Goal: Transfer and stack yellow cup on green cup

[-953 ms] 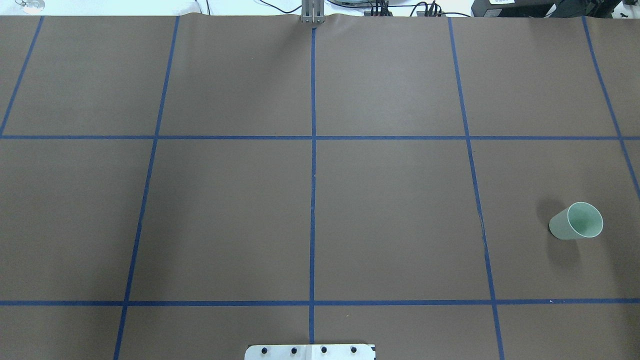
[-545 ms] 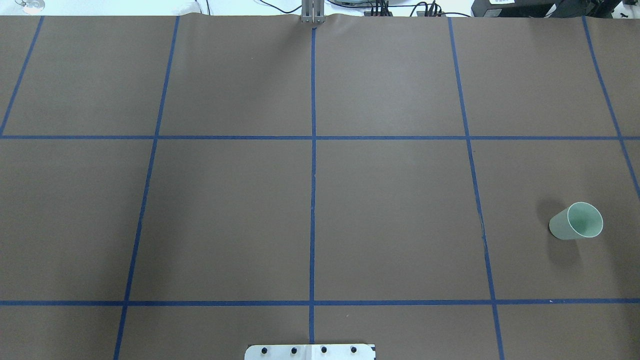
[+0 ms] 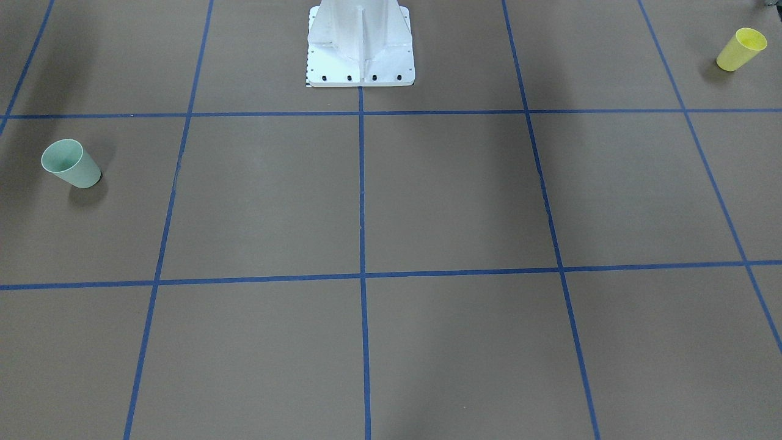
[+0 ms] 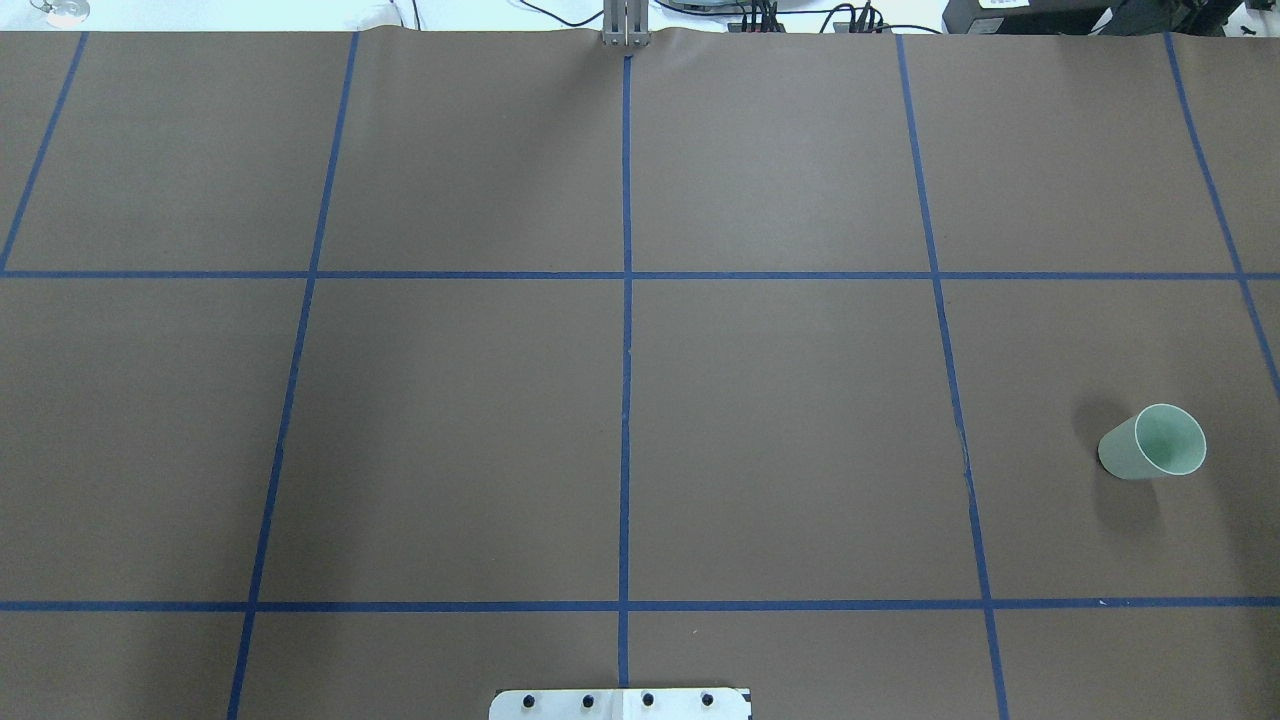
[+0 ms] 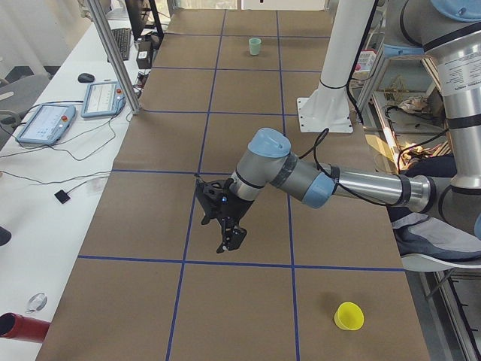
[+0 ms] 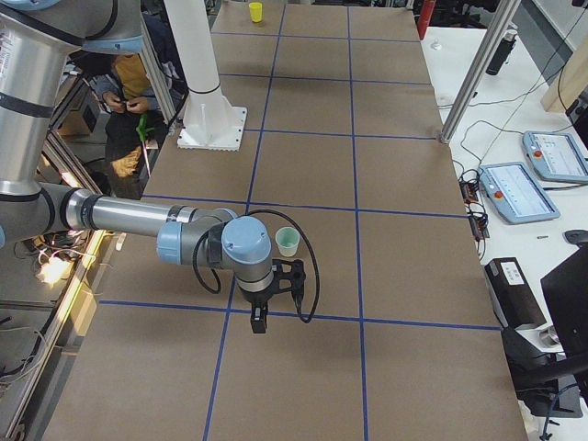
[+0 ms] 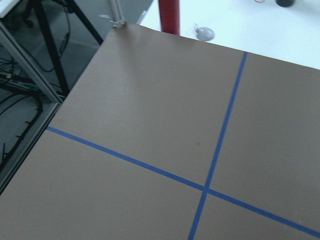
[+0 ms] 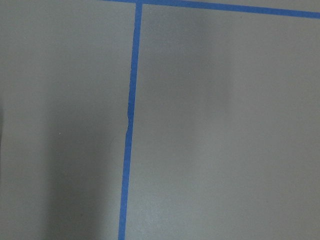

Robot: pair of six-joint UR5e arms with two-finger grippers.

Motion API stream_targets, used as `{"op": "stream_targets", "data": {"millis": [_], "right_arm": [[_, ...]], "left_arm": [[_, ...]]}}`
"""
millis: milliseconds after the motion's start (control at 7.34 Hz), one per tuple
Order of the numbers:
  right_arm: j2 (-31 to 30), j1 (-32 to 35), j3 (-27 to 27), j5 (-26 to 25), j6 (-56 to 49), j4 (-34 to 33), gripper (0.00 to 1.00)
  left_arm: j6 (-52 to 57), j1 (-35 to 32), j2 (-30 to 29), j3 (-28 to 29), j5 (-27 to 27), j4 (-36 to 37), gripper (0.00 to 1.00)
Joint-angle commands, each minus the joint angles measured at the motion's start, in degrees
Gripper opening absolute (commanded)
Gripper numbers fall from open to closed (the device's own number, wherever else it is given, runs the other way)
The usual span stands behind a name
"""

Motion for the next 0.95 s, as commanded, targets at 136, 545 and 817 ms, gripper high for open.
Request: {"op": "stream_targets", "data": {"millis": [136,545,817], "right_arm": [[-1.43,0.01,-0.08,-0.04,0.09,0.0,1.0],[-2.4,0.01,-0.52,0.05,0.0,0.0,1.0],[-3.19,0.01,-0.52,0.05,0.0,0.0,1.0]], "left_arm": [[-17.62,4.52,6.04,-0.37,17.51,0.33,1.0],[-31.62,8.67,11.59,-0.1,31.35,9.27,1.0],[-41.63,11.04,11.6,0.77,31.37,22.85,1.0]]}}
